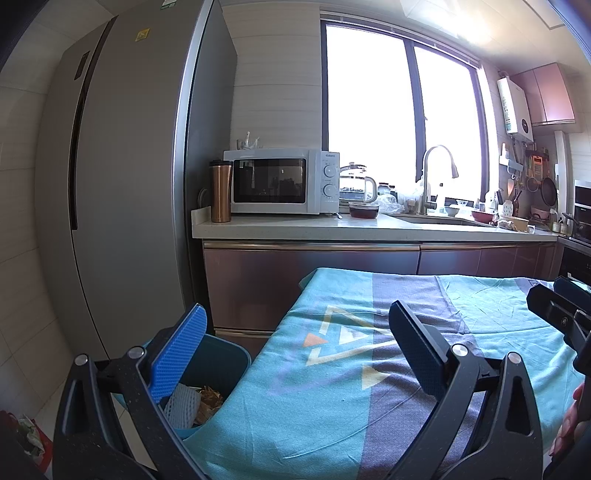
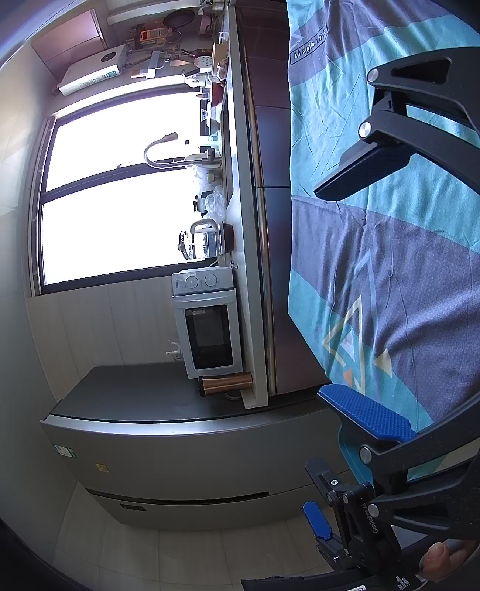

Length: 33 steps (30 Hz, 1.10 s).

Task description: Collect trash

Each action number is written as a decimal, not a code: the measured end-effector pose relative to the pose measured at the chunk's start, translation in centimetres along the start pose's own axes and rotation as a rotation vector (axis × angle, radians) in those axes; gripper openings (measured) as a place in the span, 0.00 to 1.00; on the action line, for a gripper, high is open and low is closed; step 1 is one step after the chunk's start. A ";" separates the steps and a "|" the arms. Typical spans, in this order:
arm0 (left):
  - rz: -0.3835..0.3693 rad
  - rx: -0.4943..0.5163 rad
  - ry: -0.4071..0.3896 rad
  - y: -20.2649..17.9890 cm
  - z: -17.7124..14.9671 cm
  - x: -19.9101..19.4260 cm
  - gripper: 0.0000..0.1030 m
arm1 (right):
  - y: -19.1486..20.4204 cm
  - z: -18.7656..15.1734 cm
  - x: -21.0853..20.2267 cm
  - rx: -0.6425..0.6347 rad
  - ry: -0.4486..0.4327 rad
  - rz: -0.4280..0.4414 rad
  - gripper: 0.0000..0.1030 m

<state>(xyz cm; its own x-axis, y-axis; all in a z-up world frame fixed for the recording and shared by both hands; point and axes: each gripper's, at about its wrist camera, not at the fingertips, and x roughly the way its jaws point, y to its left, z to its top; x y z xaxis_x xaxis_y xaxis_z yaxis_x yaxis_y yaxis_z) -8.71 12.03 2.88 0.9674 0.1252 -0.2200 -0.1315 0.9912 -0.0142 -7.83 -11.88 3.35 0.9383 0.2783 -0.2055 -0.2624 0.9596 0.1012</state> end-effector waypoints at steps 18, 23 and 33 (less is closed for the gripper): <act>-0.004 0.006 0.001 -0.4 -0.1 0.3 0.94 | -0.3 0.0 -0.1 0.007 -0.002 -0.002 0.93; -0.005 0.006 0.002 -0.4 -0.1 0.4 0.94 | -0.4 0.0 -0.1 0.009 -0.003 -0.004 0.93; -0.008 0.008 0.006 -0.6 -0.1 0.5 0.94 | -0.4 0.0 0.0 0.011 -0.002 -0.004 0.93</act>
<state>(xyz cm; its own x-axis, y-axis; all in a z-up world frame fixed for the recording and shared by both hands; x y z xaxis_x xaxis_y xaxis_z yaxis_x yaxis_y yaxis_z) -8.18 11.49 2.68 0.9673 0.1168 -0.2253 -0.1217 0.9925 -0.0080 -7.71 -12.27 3.33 0.9397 0.2744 -0.2042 -0.2562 0.9602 0.1112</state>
